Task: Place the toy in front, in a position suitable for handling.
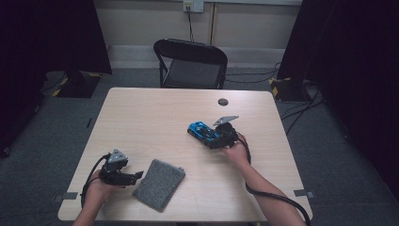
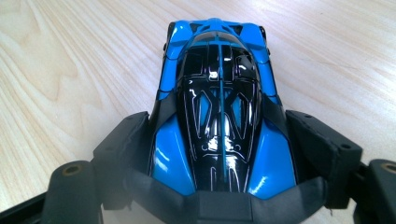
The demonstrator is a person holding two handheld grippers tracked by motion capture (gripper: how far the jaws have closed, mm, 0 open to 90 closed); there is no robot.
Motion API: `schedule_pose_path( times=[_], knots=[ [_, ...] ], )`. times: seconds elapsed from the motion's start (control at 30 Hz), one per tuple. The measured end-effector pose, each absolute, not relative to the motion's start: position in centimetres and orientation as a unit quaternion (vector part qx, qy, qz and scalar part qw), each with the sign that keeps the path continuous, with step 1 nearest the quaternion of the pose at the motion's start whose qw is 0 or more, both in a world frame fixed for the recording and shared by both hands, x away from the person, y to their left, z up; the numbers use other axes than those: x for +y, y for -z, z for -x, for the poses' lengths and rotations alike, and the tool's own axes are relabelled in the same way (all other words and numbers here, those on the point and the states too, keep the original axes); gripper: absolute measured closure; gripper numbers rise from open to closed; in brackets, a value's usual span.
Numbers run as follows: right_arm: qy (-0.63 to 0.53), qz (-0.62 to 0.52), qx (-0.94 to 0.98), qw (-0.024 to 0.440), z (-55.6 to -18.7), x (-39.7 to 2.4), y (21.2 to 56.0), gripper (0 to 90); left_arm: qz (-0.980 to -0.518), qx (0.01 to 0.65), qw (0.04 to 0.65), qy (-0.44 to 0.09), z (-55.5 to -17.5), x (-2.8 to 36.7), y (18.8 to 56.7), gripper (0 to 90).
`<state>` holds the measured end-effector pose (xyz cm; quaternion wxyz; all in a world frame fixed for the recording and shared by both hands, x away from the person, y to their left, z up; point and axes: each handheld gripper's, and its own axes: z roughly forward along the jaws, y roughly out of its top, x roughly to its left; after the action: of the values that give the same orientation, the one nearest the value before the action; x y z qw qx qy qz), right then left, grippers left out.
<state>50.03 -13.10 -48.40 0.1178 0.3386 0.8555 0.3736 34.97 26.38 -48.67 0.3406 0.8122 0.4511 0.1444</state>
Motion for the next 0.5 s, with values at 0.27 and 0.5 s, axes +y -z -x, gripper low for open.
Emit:
schedule_pose_path(
  times=[0.27,0.5],
  knots=[
    [-0.367,-0.331,0.859,0.134,-49.3,-13.2,49.2,24.2,-0.814,0.448,0.339,-0.144,-35.0,26.3,48.6,18.0],
    [-0.361,-0.329,0.862,0.135,-48.9,-13.4,49.8,24.3,-0.815,0.447,0.339,-0.144,-35.0,26.2,48.7,18.1]
  ],
)
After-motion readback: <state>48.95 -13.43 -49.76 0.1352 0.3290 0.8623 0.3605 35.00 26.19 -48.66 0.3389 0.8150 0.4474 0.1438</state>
